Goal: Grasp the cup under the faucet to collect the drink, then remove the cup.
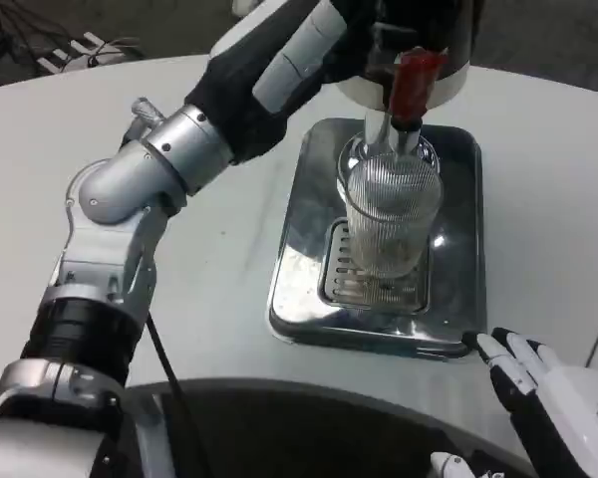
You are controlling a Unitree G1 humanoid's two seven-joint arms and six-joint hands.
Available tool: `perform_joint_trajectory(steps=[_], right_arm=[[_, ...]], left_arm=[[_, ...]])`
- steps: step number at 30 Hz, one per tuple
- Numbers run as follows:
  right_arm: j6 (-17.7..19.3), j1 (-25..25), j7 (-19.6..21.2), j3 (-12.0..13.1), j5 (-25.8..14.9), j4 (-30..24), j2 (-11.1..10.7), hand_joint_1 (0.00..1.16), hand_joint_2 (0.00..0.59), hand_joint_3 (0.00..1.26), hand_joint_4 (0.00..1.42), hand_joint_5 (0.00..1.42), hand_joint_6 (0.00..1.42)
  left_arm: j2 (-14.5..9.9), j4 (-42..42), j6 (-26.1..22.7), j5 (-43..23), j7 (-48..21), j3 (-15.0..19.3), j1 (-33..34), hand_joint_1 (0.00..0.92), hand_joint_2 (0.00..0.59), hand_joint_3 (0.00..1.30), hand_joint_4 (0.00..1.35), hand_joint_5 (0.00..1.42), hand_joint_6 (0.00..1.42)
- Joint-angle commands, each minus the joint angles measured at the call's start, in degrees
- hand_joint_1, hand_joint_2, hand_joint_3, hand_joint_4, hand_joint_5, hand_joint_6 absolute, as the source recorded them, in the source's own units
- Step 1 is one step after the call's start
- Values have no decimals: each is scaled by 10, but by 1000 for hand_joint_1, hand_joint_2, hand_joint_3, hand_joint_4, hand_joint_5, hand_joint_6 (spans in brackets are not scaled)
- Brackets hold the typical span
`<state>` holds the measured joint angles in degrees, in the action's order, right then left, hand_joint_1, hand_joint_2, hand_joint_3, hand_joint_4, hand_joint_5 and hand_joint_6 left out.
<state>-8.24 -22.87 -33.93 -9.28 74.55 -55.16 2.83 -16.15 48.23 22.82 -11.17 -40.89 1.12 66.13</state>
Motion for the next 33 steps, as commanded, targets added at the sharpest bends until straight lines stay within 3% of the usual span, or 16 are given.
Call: perform_joint_trajectory(steps=[1,12,23,27,30,33], right_arm=[[1,-9,9,2,-4,-7,5,292,405,74,0,0,176],[0,-5,11,-5,-1,-2,11,292,405,74,0,0,180],[-7,-1,11,-2,-14,0,14,292,405,74,0,0,180],[-24,1,15,9,-57,-2,21,263,390,74,0,0,210],[-76,23,16,41,-134,8,37,284,351,64,0,3,242],[-113,51,28,58,-185,17,32,315,342,64,0,15,258]], left_arm=[[14,43,-14,7,-35,-3,27,0,57,216,173,306,337],[10,127,-32,38,-103,-16,71,0,70,186,132,253,281],[-17,151,68,126,-68,-61,82,0,52,177,111,224,241],[-22,155,111,151,-49,-74,83,0,17,162,87,190,220],[-26,158,131,163,-37,-82,83,0,4,160,70,162,205],[-29,159,145,175,-29,-91,84,0,1,159,62,153,200]])
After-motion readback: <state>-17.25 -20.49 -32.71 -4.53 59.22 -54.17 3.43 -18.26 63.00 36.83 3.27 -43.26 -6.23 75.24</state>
